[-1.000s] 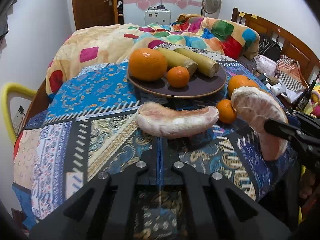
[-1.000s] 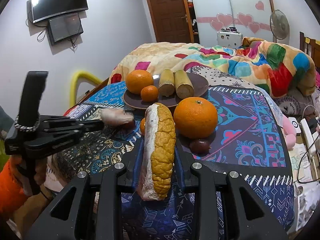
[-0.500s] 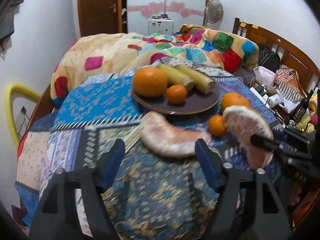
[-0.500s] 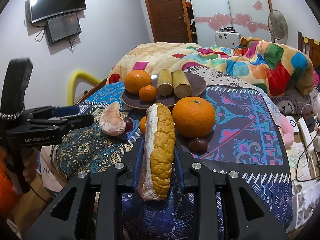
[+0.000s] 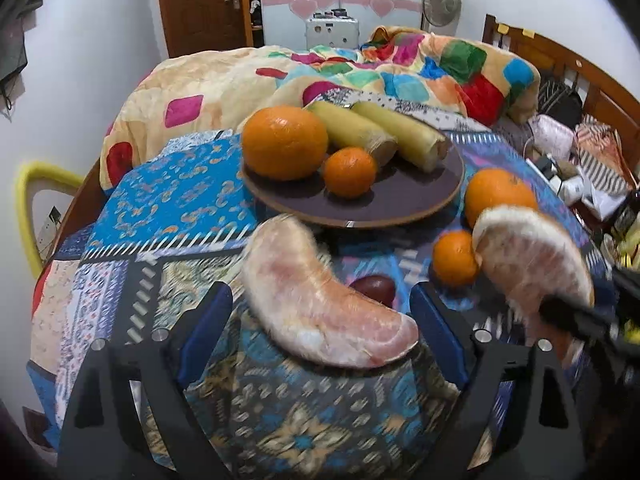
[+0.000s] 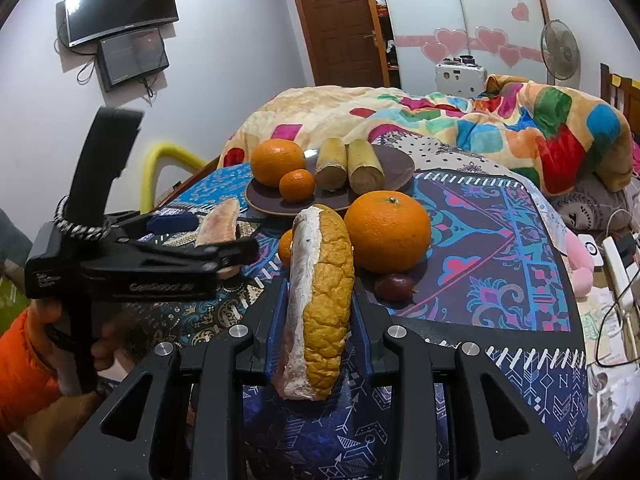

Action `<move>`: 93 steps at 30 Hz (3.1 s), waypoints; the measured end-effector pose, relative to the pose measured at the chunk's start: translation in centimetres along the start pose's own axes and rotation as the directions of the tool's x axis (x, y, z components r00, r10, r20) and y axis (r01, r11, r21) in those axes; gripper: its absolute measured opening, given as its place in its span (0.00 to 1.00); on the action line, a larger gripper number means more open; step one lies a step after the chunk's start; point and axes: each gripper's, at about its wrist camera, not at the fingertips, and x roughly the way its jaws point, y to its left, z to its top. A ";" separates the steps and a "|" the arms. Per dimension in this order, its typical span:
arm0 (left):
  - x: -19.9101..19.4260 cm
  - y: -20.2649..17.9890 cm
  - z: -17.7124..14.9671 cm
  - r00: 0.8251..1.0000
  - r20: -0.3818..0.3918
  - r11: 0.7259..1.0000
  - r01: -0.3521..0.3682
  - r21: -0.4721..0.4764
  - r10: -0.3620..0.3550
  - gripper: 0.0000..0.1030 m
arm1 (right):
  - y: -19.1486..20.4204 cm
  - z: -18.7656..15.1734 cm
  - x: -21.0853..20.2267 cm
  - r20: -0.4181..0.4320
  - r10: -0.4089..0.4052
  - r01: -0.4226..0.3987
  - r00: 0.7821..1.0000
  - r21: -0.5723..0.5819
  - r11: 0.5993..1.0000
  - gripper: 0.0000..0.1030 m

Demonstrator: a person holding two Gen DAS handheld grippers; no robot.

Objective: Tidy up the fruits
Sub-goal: 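Grasp the other pomelo segment with the left tool while the right tool holds its segment, then lower both pomelo segments onto the plate and open both tools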

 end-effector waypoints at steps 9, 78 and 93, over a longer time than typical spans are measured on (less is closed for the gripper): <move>-1.6 4.0 -2.0 0.999 -0.041 0.999 -0.032 0.005 0.032 0.83 | -0.4 -0.1 0.2 -0.008 0.011 -0.011 1.000 0.008 1.000 0.30; 1.1 2.3 14.9 0.970 0.233 0.998 0.062 0.004 -0.061 0.21 | -1.8 14.0 7.9 0.020 -0.112 0.112 0.994 -0.039 0.993 0.22; 4.0 0.4 12.3 0.989 0.125 0.995 0.073 0.062 -0.080 0.22 | -2.0 12.3 9.5 -0.104 -0.079 0.074 0.991 -0.060 0.995 0.22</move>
